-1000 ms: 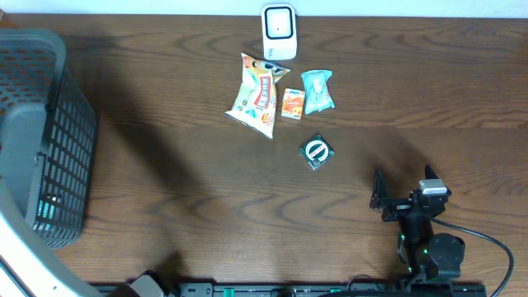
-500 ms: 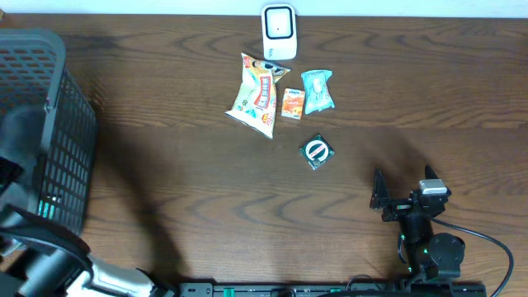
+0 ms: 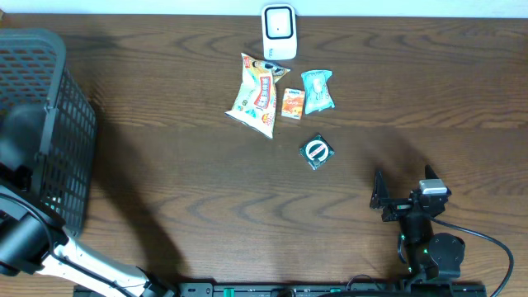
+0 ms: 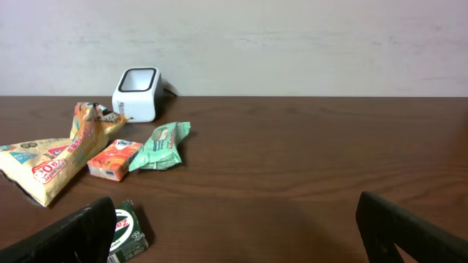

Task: Scan the item barcode
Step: 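Reach the left gripper into the basket and grasp the small green-white pack, then carry the small pack to the scanner and release it beside the ointment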

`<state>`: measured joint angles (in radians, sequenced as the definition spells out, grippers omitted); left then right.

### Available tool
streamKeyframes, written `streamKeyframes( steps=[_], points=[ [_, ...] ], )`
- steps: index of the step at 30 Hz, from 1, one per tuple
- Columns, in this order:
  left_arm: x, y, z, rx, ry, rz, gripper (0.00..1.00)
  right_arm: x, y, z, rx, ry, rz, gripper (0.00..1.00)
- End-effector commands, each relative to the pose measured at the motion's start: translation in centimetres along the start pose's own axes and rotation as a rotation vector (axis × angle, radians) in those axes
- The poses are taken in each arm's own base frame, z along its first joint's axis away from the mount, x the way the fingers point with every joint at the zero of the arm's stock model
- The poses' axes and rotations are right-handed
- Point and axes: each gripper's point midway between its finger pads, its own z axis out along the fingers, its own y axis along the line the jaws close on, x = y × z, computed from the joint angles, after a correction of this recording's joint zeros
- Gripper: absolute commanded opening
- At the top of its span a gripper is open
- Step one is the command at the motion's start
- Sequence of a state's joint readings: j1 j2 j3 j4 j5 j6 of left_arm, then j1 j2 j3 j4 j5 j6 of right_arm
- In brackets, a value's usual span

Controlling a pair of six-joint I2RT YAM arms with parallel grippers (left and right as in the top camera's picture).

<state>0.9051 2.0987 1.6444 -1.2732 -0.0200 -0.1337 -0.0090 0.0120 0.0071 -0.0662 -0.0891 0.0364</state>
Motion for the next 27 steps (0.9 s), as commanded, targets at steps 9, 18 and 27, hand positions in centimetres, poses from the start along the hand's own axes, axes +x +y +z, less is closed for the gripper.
streamKeyframes(
  steps=[9, 18, 27],
  points=[
    [-0.7, -0.4, 1.1, 0.013, 0.0, -0.064, 0.68, 0.0, -0.1, 0.0, 0.007, 0.0, -0.011, 0.99],
    [-0.4, -0.6, 3.5, 0.012, 0.003, -0.064, 0.65, 0.0, -0.1, 0.0, 0.007, 0.0, -0.011, 0.99],
    [-0.3, -0.4, 2.3, 0.011, 0.011, -0.065, 0.07, 0.0, -0.1, 0.0, 0.007, 0.0, -0.011, 0.99]
  ],
)
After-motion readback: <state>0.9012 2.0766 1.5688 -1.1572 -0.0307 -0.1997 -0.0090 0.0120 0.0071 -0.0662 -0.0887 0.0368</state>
